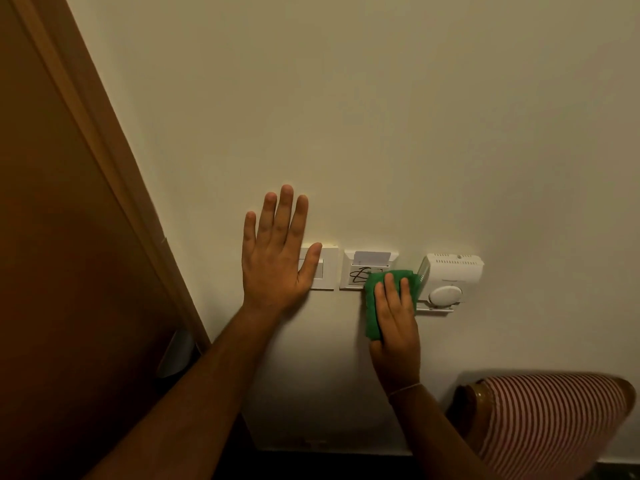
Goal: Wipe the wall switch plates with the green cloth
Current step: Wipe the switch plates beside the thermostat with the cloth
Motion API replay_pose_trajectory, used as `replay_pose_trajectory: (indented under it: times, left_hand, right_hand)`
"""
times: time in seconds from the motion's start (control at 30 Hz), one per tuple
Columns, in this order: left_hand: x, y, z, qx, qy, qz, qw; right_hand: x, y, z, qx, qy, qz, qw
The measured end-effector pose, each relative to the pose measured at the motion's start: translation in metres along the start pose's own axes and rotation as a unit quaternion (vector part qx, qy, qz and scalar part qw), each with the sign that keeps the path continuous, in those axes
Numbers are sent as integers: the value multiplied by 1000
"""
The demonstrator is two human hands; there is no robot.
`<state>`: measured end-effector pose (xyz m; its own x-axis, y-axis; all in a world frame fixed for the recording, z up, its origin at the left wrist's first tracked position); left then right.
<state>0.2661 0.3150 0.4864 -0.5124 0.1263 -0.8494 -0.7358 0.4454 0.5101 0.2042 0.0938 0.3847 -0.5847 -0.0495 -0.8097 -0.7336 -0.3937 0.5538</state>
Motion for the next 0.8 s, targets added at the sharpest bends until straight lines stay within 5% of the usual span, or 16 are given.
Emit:
replay_pose_trajectory:
  times: [0.3,0.8]
  left_hand:
    - [0,-4,1,17,-6,-15,1000]
    - [0,-4,2,29,-11,-32,999]
  right_hand:
    - [-14,-1,4,-56,-25,-58,996]
    - [-6,-4,15,-74,-52,-30,995]
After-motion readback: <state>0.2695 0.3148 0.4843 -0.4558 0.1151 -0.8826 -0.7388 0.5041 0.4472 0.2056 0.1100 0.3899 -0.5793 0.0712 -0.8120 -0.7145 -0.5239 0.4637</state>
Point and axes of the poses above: each hand's wrist, its own x-axis away from the middle knuckle, its own y-axis out of the back of the hand, z = x × y, the point moved 2 cm from there along -x, towards the middle knuckle, and after that the axes turned 9 degrees about x, right-handed, at the moved point
